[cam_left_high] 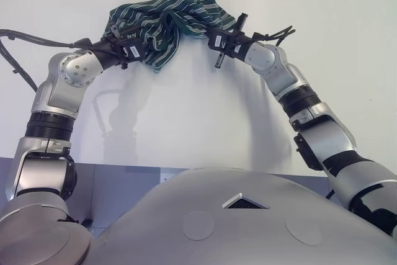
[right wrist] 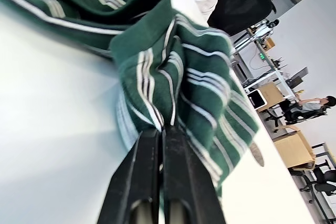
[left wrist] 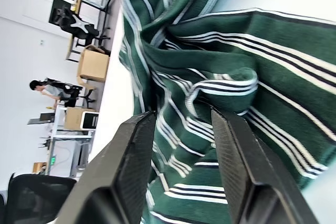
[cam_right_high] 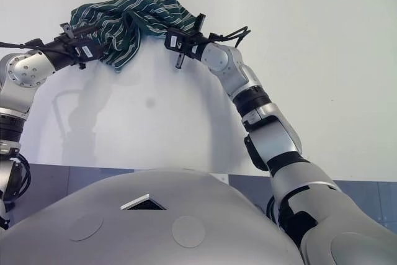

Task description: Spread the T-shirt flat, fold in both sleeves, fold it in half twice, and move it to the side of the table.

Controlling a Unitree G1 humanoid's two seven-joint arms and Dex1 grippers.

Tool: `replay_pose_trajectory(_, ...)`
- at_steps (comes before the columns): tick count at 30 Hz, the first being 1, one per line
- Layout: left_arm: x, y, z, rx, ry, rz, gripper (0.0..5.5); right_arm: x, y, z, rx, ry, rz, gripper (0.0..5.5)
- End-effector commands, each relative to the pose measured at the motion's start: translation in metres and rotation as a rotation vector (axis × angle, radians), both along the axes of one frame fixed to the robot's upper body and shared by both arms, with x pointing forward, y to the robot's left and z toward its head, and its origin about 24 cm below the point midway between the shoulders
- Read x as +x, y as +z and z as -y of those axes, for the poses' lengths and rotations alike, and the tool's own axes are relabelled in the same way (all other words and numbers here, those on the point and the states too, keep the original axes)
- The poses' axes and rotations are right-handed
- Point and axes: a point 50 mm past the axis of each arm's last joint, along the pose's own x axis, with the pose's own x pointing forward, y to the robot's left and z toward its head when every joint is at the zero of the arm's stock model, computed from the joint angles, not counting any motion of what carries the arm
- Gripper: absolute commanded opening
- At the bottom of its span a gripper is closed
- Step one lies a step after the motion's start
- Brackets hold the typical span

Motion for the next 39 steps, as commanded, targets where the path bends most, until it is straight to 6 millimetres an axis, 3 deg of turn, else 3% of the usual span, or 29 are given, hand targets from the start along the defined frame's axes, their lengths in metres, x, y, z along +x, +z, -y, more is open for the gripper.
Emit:
replay_pose_trajectory(1, 0.003, -0.004, 0.000, 0.030, -0.022, -0.017, 1.13, 0.006, 0.006, 0.000, 0.010, -0.014, 0.021, 0.00)
replay_pose_trajectory(7, 0.011, -0.001, 0.000, -0.014, 0.000, 0.050, 0.03, 0.010, 0.009, 0.004, 0.019, -0.031, 0.034, 0.00)
replay_pose_trajectory(11, 0.012, -0.003, -0.006, -0.060, 0.036, 0.042, 0.03, 0.012, 0.015, 0.009, 0.048, -0.048, 0.036, 0.00)
replay_pose_trajectory(16, 0.019, 0.018, -0.022, -0.239, 0.143, 0.115, 0.03, 0.021, 0.036, 0.032, 0.062, -0.094, 0.092, 0.00)
replay_pose_trajectory(20, 0.033, 0.059, -0.034, -0.455, 0.211, 0.267, 0.03, 0.043, 0.082, 0.072, 0.133, -0.204, 0.172, 0.00)
replay_pose_trajectory(23, 0.045, 0.089, -0.039, -0.553, 0.242, 0.384, 0.03, 0.056, 0.117, 0.087, 0.179, -0.239, 0.238, 0.00)
replay_pose_trajectory(25, 0.052, 0.104, -0.040, -0.587, 0.249, 0.440, 0.03, 0.060, 0.135, 0.092, 0.192, -0.245, 0.279, 0.00)
replay_pose_trajectory(29, 0.067, 0.155, -0.039, -0.629, 0.218, 0.594, 0.03, 0.069, 0.188, 0.095, 0.223, -0.218, 0.403, 0.00)
replay_pose_trajectory(33, 0.084, 0.185, -0.038, -0.596, 0.215, 0.625, 0.03, 0.078, 0.226, 0.093, 0.227, -0.175, 0.445, 0.00)
replay_pose_trajectory(39, 0.110, 0.255, -0.029, -0.515, 0.234, 0.656, 0.03, 0.090, 0.293, 0.107, 0.174, -0.240, 0.513, 0.00)
